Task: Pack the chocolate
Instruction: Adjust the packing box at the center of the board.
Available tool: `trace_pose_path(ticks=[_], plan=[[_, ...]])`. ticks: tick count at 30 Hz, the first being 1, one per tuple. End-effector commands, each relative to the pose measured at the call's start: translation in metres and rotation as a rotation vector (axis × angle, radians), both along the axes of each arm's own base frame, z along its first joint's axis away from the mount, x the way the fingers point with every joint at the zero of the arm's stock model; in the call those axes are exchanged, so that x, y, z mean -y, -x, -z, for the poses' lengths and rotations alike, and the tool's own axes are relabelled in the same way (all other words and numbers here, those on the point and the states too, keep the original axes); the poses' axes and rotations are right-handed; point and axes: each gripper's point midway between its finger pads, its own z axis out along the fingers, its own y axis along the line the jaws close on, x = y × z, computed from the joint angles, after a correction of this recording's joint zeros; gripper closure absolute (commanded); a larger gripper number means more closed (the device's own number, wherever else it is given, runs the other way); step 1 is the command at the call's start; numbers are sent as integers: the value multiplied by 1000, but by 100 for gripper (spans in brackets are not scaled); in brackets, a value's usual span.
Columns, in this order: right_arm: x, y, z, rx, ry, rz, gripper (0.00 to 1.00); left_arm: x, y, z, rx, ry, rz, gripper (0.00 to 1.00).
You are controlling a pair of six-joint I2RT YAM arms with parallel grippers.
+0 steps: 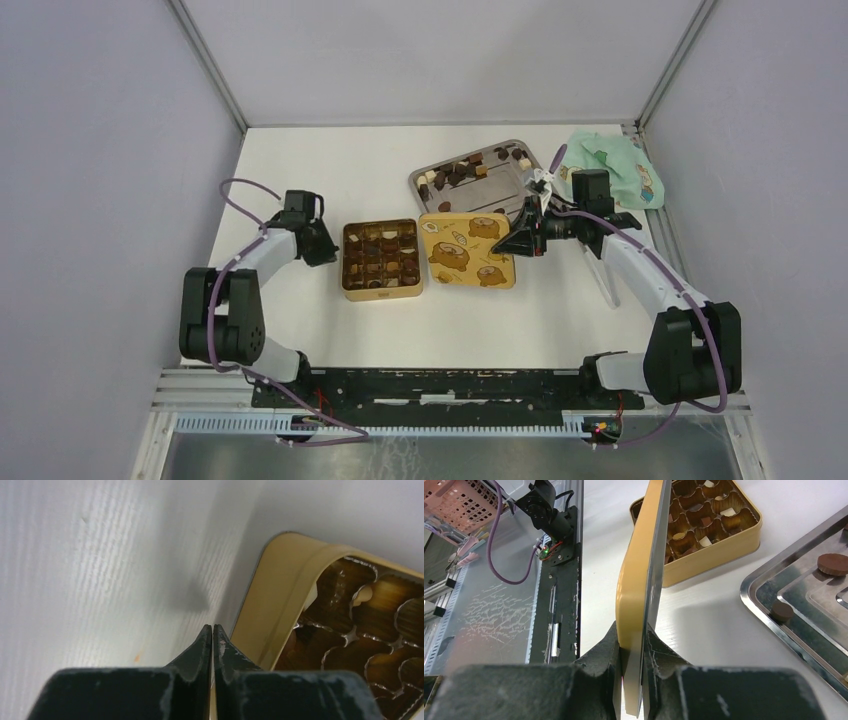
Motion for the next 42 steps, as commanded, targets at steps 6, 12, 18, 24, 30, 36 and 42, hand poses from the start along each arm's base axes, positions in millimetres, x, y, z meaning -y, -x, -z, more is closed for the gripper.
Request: trace_pose_path(ticks=[6, 12, 18, 24, 30, 36, 42], plan=[[-4, -13, -42, 45, -45, -17, 100, 39, 24, -3, 41, 160, 83, 92], [-6, -34, -52, -26, -47, 58, 100, 63, 32, -3, 42, 178, 144, 92], [-12, -50, -68, -82, -86, 131, 100, 73, 40, -10, 53, 167, 165, 91], [-13, -62, -78, -91, -115, 177, 100, 36, 47, -39, 111, -2, 76, 85], [-17, -63, -77, -147, -140, 178, 100, 30, 27, -89, 282, 1, 34, 61], [-16, -62, -75, -147, -142, 199, 100, 66, -24, -127, 398, 124, 155, 40], [-10, -63, -72, -136, -141, 237, 100, 103, -84, -125, 359, 219, 258, 65]])
